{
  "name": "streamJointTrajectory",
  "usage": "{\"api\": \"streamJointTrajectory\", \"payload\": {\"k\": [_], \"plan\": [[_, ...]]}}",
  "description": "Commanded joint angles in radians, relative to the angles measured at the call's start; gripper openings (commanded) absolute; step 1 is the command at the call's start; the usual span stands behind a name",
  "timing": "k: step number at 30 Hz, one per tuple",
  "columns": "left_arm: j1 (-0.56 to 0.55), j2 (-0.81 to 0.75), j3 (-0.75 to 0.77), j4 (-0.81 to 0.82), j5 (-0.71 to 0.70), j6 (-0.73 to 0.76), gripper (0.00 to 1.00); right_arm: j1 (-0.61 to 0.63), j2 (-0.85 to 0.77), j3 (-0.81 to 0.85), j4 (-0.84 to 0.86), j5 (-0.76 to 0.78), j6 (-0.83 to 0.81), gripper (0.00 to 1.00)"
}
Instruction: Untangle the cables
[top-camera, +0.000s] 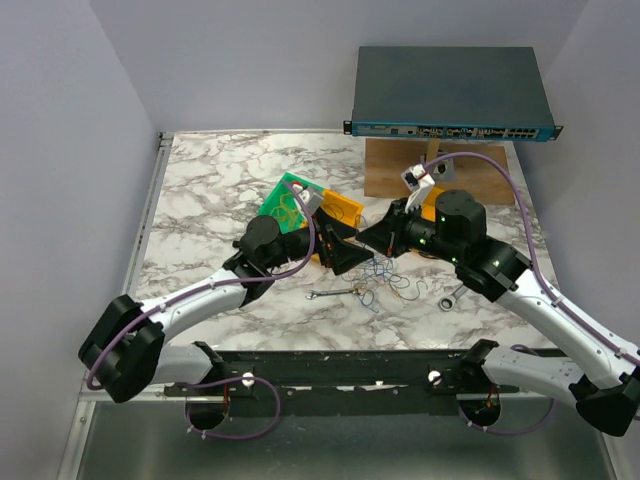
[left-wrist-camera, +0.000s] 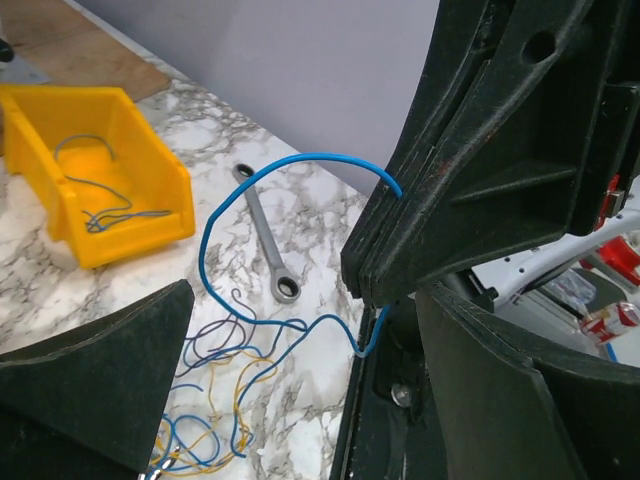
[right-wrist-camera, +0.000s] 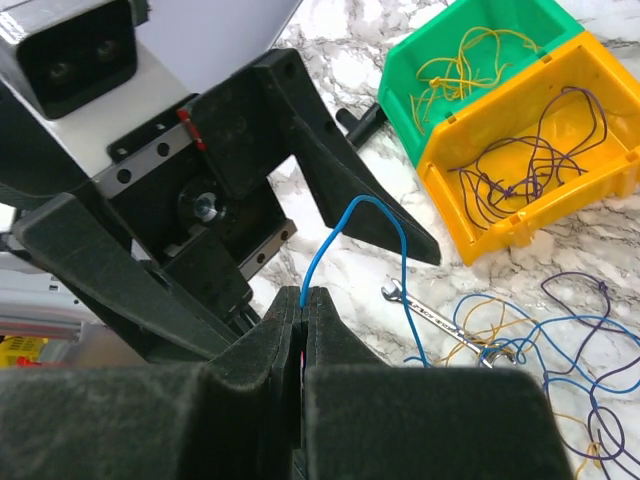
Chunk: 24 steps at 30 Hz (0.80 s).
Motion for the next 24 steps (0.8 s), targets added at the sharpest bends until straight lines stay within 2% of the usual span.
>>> {"api": "streamJointTrajectory", "payload": {"k": [1,2,6,9,10,13,14,17,18,20,24], "plan": [[-0.011,0.066,0.021,0.18,0.102,-0.078,0.97,-0.003,-0.019,0.032,-0.005,-0.034,0.014,0.01],[-0.015,0.077,0.032,0.171,0.106,-0.072,0.94,-0.003,-0.021,0.034,-0.007,-0.036,0.017,0.01],[-0.037,0.127,0.087,0.083,0.103,-0.024,0.71,-0.003,-0.032,0.048,-0.002,-0.047,0.038,0.01],[-0.038,0.157,0.076,0.134,0.11,-0.045,0.58,-0.003,-0.051,0.058,0.002,-0.026,0.047,0.01],[-0.039,0.165,0.069,0.155,0.112,-0.051,0.5,-0.003,-0.058,0.062,0.001,-0.016,0.049,0.01],[-0.043,0.173,0.067,0.159,0.1,-0.033,0.0,-0.002,-0.076,0.061,0.005,0.003,0.051,0.01],[-0.043,0.162,0.07,0.133,0.09,-0.024,0.0,-0.003,-0.084,0.057,0.004,0.015,0.049,0.05],[-0.042,0.102,0.085,0.026,0.052,0.036,0.0,-0.003,-0.112,0.018,-0.013,0.099,0.036,0.55],[-0.042,0.077,0.1,-0.018,0.042,0.055,0.0,-0.002,-0.128,-0.004,-0.014,0.127,0.03,0.64],[-0.039,0.036,0.133,-0.119,0.024,0.09,0.0,-0.003,-0.17,-0.066,-0.012,0.181,0.014,0.73],[-0.035,-0.022,0.169,-0.223,0.008,0.112,0.0,-0.003,-0.277,-0.186,0.018,0.252,-0.006,0.81]]}}
